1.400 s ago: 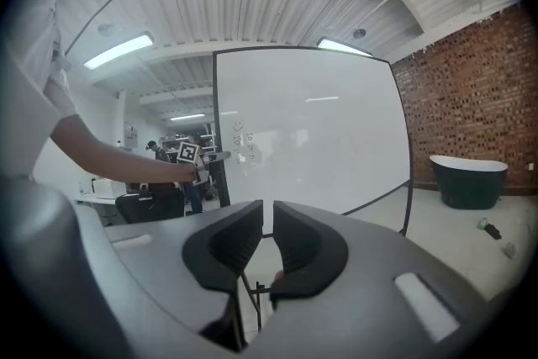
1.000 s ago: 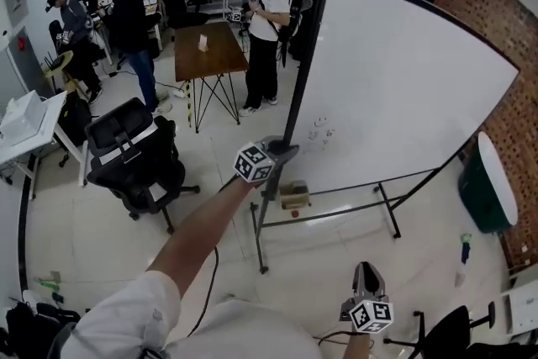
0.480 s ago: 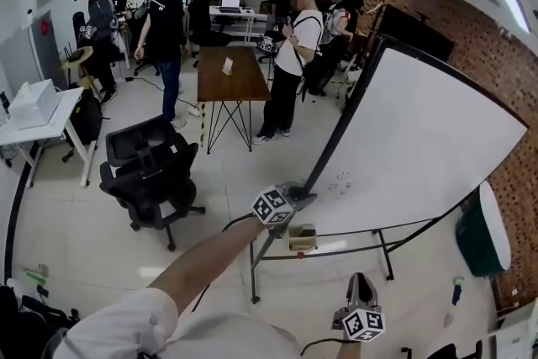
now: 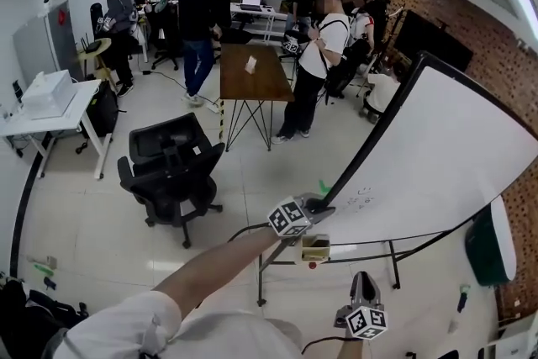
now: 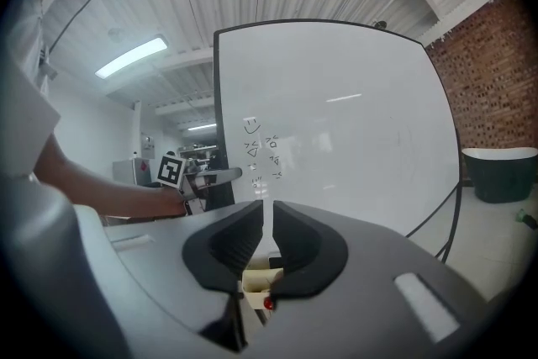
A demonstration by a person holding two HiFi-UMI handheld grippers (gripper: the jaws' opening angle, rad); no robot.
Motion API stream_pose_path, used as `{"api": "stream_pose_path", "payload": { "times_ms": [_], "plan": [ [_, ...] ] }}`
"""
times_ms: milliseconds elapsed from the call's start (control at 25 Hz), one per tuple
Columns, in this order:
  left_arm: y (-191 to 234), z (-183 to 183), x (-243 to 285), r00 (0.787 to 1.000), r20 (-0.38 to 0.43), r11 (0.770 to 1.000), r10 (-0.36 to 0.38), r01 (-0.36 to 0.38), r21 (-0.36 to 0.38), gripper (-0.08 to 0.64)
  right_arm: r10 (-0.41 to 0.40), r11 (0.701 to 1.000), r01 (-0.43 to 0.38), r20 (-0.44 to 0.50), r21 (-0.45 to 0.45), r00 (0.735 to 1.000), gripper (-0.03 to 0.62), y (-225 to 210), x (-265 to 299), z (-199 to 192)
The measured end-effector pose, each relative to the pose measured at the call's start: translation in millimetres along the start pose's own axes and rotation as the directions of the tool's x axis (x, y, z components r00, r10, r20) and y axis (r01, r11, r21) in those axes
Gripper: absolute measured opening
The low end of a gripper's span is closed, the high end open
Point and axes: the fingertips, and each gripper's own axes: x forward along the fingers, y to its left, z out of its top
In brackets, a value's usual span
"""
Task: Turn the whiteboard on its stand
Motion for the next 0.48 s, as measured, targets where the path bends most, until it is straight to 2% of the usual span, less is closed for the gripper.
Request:
{"api": "stream_pose_path", "payload": {
  "times_ms": [280, 480],
  "plan": [
    [-15, -1, -45, 1.0, 0.017, 1.0, -0.014, 0.014, 0.018, 0.075, 0.019, 1.0, -0.019, 0.012, 0.012, 1.0, 0.043, 38, 6, -1],
    [-23, 6, -79, 0.999, 0.031, 0.999, -0.013, 0.011, 0.032, 0.075, 0.052, 0.998, -0.052, -0.003, -0.025, 0.999, 0.043, 76, 1, 4]
  ]
}}
